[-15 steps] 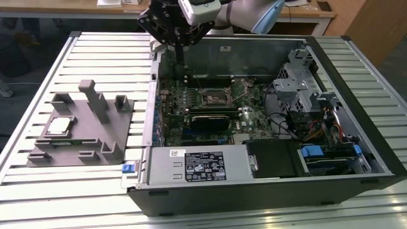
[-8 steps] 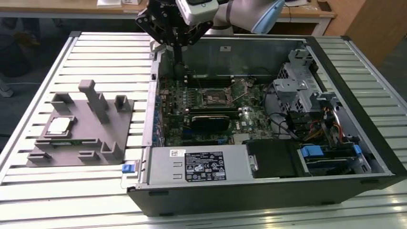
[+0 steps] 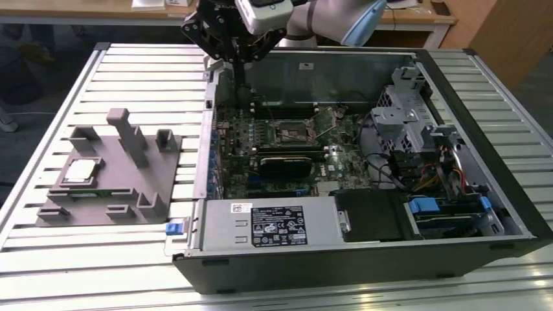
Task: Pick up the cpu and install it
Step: 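Reach for the cpu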
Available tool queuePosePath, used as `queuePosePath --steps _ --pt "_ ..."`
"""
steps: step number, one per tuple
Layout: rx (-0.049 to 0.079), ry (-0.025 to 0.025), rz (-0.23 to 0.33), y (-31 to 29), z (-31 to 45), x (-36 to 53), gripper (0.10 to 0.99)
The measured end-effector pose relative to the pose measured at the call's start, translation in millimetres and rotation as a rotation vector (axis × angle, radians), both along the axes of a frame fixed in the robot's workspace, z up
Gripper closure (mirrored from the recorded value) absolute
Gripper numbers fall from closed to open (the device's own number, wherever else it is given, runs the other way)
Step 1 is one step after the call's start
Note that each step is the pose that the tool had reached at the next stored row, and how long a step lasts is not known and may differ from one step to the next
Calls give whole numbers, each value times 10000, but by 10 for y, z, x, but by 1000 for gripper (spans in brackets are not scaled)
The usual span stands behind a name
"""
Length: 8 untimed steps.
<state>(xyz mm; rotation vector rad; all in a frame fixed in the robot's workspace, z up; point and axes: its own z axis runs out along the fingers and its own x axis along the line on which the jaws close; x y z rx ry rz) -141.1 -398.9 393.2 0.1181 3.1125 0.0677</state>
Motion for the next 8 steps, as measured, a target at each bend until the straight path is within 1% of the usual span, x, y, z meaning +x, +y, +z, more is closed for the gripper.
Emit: queuePosePath --steps 8 --pt "-1 0 1 0 -1 -45 980"
